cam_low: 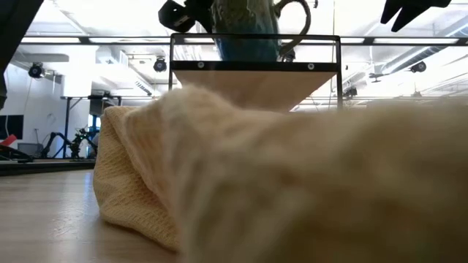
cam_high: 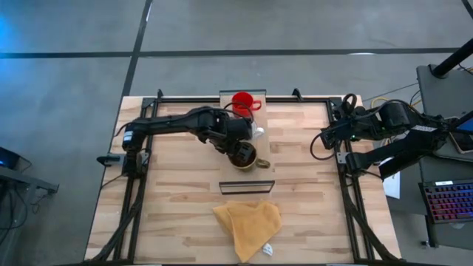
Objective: Stack small to large cups/mugs on shelf
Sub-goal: Put the brown mug on the shelf
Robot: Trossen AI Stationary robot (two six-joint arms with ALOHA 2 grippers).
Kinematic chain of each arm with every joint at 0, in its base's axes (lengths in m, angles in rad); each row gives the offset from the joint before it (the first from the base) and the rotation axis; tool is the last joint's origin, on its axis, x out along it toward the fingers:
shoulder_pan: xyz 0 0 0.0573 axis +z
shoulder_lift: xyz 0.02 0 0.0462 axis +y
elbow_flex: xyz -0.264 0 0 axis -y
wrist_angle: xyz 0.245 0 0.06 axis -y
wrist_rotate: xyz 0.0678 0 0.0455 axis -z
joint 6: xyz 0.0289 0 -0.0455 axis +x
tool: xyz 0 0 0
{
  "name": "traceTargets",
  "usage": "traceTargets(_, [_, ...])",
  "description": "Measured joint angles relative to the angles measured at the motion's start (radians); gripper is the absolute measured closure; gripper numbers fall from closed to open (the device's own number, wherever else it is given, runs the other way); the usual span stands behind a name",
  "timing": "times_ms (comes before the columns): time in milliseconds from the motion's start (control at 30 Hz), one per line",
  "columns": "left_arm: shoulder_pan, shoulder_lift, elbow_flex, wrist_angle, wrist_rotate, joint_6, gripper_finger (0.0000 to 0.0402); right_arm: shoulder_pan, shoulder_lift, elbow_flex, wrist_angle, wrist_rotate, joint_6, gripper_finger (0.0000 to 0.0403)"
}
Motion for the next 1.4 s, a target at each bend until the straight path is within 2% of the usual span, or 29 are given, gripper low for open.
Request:
traceTargets(267, [-0.001, 0.000, -0.009, 0.009, 0.003, 0.023, 0.0385, 0.000, 0.000, 0.000, 0.000, -0.004, 0.001, 0.0195])
traceTargets(433, [-0.001, 0.000, -0.009, 0.009, 0.004, 0.025, 0.0371, 0.000, 0.000, 0.000, 0.000, -0.003, 0.003, 0.0195])
traceTargets(733, [-0.002, -0.010, 0.039, 0.008, 0.002, 0.034, 0.0364, 0.000, 0.000, 0.000, 0.000, -0.003, 0.004, 0.0195])
traceTargets(1400, [-0.008, -0.028, -0.003, 0.009, -0.007, 0.030, 0.0361, 0.000, 0.000, -0.006, 0.000, -0.004, 0.004, 0.0195])
